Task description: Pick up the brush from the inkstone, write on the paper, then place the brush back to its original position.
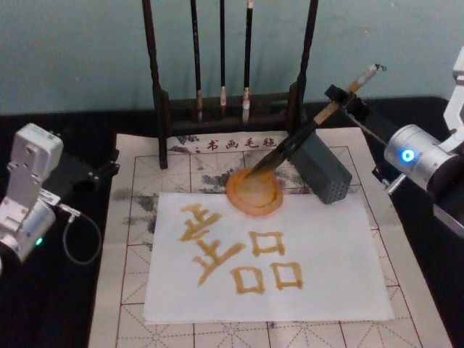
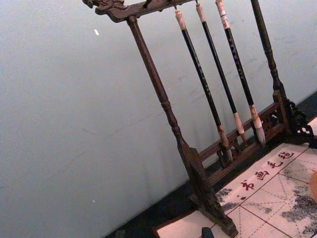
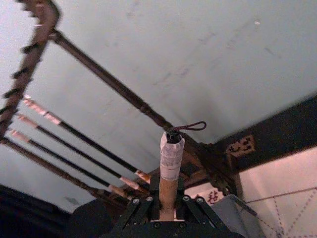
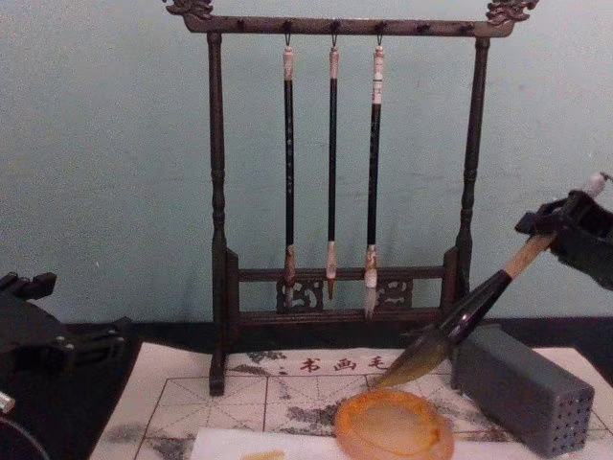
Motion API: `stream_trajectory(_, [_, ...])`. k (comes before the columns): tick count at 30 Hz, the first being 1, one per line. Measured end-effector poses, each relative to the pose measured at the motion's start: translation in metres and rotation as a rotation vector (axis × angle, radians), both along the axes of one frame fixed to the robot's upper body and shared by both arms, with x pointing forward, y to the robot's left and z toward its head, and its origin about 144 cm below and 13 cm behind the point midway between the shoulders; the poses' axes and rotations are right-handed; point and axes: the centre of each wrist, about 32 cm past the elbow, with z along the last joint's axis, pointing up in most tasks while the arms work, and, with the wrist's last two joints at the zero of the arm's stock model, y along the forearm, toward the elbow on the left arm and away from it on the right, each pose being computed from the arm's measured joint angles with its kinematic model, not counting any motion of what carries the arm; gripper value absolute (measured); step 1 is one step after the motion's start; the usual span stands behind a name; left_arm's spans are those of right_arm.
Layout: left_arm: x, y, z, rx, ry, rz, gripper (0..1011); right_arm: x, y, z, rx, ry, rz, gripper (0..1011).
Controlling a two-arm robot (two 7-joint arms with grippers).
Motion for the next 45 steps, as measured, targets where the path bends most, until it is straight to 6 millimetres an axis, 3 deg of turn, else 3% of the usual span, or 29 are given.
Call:
stream_trajectory(17, [0.000, 0.000, 0.000, 0.000, 0.000, 0.000, 1001, 0.007, 0.012, -0.007, 0.063, 0.138, -0.113, 185])
stream_trajectory(45, [0.000, 0.000, 0.000, 0.000, 0.000, 0.000, 1001, 0.005, 0.024, -0.016, 0.068, 0.194, -0.156, 185])
